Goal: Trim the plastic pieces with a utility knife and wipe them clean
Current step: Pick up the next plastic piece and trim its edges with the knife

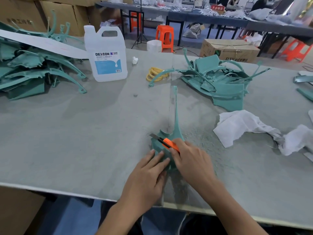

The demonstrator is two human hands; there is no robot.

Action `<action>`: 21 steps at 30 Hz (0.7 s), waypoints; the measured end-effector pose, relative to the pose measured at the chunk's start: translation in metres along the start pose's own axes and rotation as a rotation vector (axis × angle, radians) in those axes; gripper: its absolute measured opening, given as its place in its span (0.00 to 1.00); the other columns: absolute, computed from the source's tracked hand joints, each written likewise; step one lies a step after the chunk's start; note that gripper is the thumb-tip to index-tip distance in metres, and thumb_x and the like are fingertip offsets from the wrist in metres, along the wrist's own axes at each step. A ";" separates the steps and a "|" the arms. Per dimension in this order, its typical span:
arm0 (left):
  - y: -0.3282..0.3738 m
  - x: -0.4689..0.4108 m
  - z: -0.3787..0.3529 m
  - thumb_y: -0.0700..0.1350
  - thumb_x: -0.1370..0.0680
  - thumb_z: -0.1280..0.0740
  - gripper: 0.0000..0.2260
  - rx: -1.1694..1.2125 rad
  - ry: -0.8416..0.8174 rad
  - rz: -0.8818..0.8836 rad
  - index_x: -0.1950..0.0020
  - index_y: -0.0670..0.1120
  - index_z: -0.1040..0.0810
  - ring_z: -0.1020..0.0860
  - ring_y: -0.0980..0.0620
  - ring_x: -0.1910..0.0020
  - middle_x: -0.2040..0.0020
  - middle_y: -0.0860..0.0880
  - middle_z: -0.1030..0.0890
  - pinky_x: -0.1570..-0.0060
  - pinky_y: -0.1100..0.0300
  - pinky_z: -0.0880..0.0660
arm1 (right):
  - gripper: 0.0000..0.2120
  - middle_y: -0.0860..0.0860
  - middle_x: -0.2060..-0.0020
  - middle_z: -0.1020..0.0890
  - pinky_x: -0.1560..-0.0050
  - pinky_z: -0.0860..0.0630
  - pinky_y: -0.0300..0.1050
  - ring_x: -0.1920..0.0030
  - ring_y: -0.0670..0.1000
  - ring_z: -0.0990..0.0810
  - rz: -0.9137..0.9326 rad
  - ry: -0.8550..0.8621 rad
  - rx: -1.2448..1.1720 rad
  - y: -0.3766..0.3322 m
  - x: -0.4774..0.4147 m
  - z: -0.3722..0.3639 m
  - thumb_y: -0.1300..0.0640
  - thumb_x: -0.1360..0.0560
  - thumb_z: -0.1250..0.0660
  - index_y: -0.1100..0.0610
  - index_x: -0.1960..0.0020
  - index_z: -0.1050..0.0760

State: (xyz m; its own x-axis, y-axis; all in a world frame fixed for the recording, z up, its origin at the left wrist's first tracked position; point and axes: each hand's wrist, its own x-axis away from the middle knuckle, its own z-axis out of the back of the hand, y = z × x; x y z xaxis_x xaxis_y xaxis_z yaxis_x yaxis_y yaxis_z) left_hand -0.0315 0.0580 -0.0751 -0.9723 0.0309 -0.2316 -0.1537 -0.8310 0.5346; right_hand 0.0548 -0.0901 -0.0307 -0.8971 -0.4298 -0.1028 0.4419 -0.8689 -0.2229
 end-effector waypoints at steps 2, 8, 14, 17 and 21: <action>0.001 0.000 0.000 0.51 0.18 0.43 0.20 -0.005 0.003 0.002 0.26 0.52 0.27 0.42 0.55 0.21 0.24 0.56 0.33 0.25 0.68 0.52 | 0.12 0.49 0.54 0.19 0.60 0.27 0.51 0.56 0.55 0.18 -0.025 0.032 -0.022 0.002 -0.002 -0.001 0.43 0.16 0.46 0.49 0.41 0.30; 0.002 0.002 0.000 0.52 0.18 0.43 0.20 0.023 0.008 0.022 0.27 0.53 0.26 0.44 0.58 0.22 0.25 0.57 0.31 0.26 0.69 0.51 | 0.11 0.51 0.56 0.18 0.62 0.32 0.51 0.57 0.59 0.19 -0.042 0.048 -0.090 0.011 -0.007 0.005 0.45 0.16 0.43 0.51 0.44 0.30; 0.001 0.000 -0.003 0.51 0.19 0.42 0.20 0.025 0.023 0.032 0.28 0.52 0.25 0.44 0.59 0.23 0.25 0.56 0.31 0.26 0.66 0.47 | 0.13 0.48 0.52 0.20 0.54 0.22 0.54 0.55 0.56 0.19 0.000 -0.008 -0.064 0.007 0.001 0.004 0.41 0.17 0.44 0.45 0.37 0.31; 0.000 0.002 -0.004 0.53 0.19 0.43 0.21 0.026 0.017 0.037 0.27 0.54 0.26 0.46 0.61 0.23 0.24 0.58 0.33 0.25 0.66 0.48 | 0.13 0.48 0.53 0.22 0.55 0.21 0.53 0.57 0.55 0.20 0.004 -0.030 -0.027 0.006 -0.004 0.004 0.41 0.16 0.45 0.46 0.38 0.31; 0.000 0.002 -0.003 0.53 0.19 0.43 0.21 0.018 0.017 0.040 0.26 0.54 0.26 0.46 0.61 0.22 0.24 0.58 0.33 0.25 0.65 0.46 | 0.13 0.47 0.53 0.22 0.54 0.21 0.52 0.56 0.54 0.20 0.003 -0.049 -0.017 0.006 -0.006 0.006 0.41 0.16 0.45 0.45 0.38 0.31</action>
State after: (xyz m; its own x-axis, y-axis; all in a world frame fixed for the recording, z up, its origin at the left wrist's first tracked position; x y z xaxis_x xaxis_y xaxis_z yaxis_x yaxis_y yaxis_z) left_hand -0.0327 0.0562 -0.0780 -0.9747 -0.0113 -0.2232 -0.1183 -0.8211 0.5583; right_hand 0.0631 -0.0940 -0.0255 -0.8941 -0.4444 -0.0560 0.4441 -0.8634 -0.2393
